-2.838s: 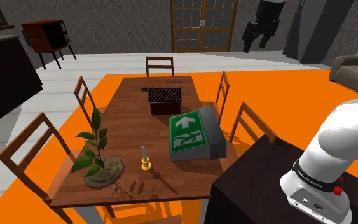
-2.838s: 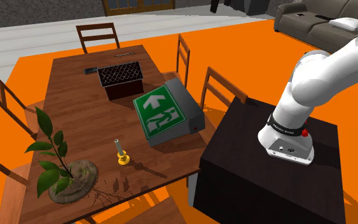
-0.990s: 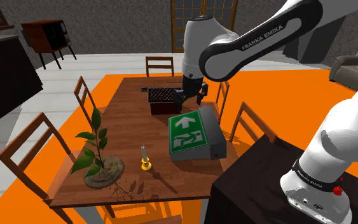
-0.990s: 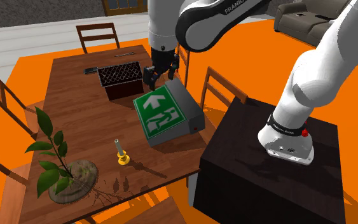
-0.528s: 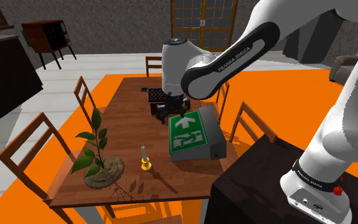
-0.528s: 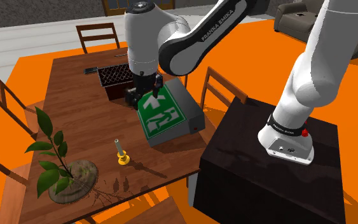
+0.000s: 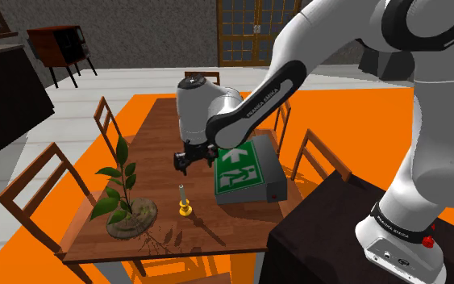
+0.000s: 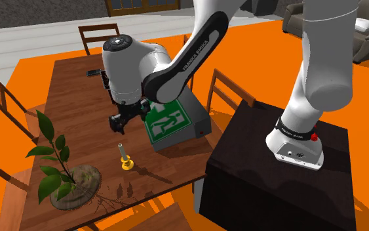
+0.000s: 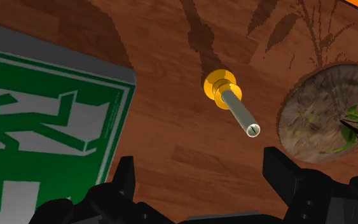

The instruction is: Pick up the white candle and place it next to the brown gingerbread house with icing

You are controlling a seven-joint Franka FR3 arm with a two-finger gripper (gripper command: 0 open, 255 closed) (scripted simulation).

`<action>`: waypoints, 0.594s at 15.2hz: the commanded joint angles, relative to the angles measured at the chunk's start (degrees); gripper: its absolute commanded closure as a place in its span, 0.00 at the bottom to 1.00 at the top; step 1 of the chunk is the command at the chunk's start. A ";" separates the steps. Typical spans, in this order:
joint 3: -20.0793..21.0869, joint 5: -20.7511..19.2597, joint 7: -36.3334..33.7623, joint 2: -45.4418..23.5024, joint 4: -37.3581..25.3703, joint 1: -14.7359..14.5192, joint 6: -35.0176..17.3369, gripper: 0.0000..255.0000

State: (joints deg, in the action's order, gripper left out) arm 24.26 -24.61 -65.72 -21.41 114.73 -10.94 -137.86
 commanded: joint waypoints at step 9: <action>-3.58 -5.76 -6.42 -15.78 -14.32 -7.29 0.01 0.00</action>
State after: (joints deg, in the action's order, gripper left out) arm 20.97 -30.04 -71.91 -36.49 100.70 -18.04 -137.44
